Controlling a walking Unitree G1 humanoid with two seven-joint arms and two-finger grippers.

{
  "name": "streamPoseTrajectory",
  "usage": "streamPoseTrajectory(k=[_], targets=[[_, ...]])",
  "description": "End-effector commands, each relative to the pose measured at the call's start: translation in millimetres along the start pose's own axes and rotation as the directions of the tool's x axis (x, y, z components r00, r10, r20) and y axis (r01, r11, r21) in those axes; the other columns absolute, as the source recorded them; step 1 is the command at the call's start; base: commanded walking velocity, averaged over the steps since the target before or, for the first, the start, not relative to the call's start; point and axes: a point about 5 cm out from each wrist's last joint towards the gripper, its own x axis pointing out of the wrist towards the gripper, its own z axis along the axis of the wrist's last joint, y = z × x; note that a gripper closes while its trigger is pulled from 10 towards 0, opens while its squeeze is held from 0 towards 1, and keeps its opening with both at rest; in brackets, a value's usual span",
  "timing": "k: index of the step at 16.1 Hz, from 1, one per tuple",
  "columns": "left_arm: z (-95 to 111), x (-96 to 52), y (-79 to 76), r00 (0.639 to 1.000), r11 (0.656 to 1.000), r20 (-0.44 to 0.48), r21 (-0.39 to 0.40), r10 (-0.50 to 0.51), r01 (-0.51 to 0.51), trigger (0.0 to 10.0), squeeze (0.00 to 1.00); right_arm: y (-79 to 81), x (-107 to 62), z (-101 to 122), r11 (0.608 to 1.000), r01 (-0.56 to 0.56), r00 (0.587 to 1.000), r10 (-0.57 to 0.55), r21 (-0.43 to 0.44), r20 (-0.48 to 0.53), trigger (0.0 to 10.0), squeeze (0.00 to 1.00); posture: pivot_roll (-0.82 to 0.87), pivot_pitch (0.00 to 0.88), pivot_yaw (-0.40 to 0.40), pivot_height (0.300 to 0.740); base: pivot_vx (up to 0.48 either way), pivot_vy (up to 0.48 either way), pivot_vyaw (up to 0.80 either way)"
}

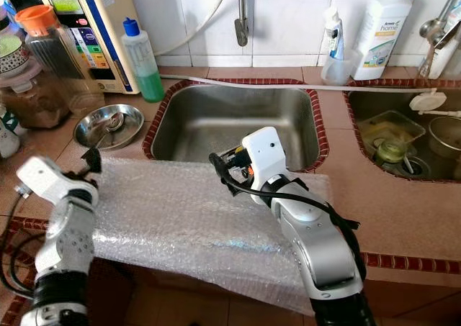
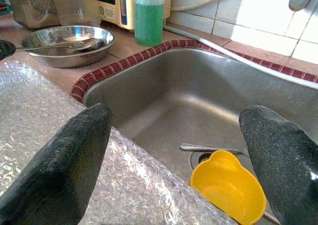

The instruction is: Kitchen organization

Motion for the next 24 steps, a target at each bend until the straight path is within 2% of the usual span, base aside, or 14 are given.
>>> streamPoseTrajectory(k=[1,4,7,8,9,16,24], targets=[[3,-2.0,0.1,1.000,1.000,0.004,-0.012,0.003,-0.003,10.0,1.00,1.3,1.7,3,1.000,-0.013,1.000,0.013,-0.011,0.010,10.0,0.00,-0.26,0.114,0.118,0.740,0.000,0.000,0.00],[1,-4.1,-9.1,0.999,0.996,-0.010,-0.089,-0.032,0.031,10.0,1.00,1.5,2.5,3,1.000,-0.016,1.000,0.016,-0.015,0.008,10.0,0.00,-0.26,0.113,0.114,0.740,0.000,0.000,0.00],[1,-3.8,-18.4,0.997,0.989,-0.029,-0.124,-0.078,0.074,10.0,1.00,1.4,3.1,3,1.000,-0.015,1.000,0.015,-0.019,0.006,10.0,0.00,-0.26,0.113,0.117,0.740,0.000,0.000,0.00],[0,-3.7,-18.7,0.996,0.989,-0.036,-0.129,-0.083,0.077,0.0,0.58,1.2,3.2,3,1.000,-0.013,1.000,0.014,-0.019,0.006,10.0,0.00,-0.26,0.113,0.118,0.740,0.000,0.000,0.00],[0,-3.5,-18.9,0.996,0.988,-0.037,-0.135,-0.085,0.079,0.0,0.00,1.4,3.0,3,1.000,-0.013,1.000,0.013,-0.018,0.007,10.0,0.00,-0.26,0.112,0.119,0.740,0.000,0.000,0.00],[1,-2.6,-29.0,0.988,0.963,-0.048,-0.233,-0.150,0.135,0.0,0.00,12.5,2.0,8,0.995,-0.097,0.994,0.097,0.004,0.044,10.0,0.00,-0.26,0.108,0.117,0.740,0.000,0.000,0.00],[8,-1.6,-30.2,0.986,0.960,-0.019,-0.232,-0.164,0.155,0.0,0.00,13.6,3.6,10,0.994,-0.110,0.992,0.110,0.002,0.057,10.0,0.00,-0.25,0.103,0.116,0.740,0.000,0.000,0.00]])
